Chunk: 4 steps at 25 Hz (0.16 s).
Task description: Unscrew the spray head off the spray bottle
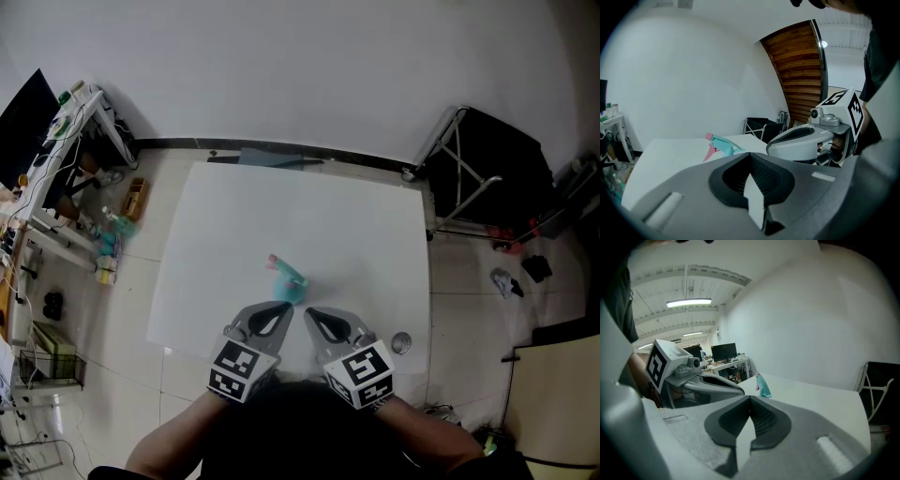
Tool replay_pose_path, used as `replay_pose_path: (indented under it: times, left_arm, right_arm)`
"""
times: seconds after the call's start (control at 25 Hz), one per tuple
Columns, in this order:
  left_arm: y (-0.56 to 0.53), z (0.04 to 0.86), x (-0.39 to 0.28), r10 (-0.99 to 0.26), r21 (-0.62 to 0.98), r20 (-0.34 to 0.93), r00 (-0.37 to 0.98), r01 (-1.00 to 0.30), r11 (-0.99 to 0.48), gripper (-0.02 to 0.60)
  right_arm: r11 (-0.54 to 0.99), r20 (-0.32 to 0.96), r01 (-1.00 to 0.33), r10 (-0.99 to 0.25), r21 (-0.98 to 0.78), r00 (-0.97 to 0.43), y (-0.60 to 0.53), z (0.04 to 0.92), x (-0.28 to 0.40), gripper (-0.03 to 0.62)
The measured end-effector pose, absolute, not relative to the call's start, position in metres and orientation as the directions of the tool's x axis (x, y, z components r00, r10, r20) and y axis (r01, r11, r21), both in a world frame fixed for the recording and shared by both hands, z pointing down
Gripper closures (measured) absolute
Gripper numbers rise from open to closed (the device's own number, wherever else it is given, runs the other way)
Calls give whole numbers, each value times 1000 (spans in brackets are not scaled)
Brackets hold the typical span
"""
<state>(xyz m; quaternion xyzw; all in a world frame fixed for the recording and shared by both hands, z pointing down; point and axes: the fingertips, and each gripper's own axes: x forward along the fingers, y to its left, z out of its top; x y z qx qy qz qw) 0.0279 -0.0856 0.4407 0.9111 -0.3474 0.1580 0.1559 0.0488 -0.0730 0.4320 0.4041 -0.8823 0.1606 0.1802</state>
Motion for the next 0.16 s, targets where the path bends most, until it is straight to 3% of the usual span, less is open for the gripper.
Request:
replay_pose_path:
  times: [0.16]
  left_arm:
    - [-87,441,27,-584,175,398,707,-684,-708,569]
  right_arm:
    - [622,450,-771,-654,-137,-608,-74,432,49,602]
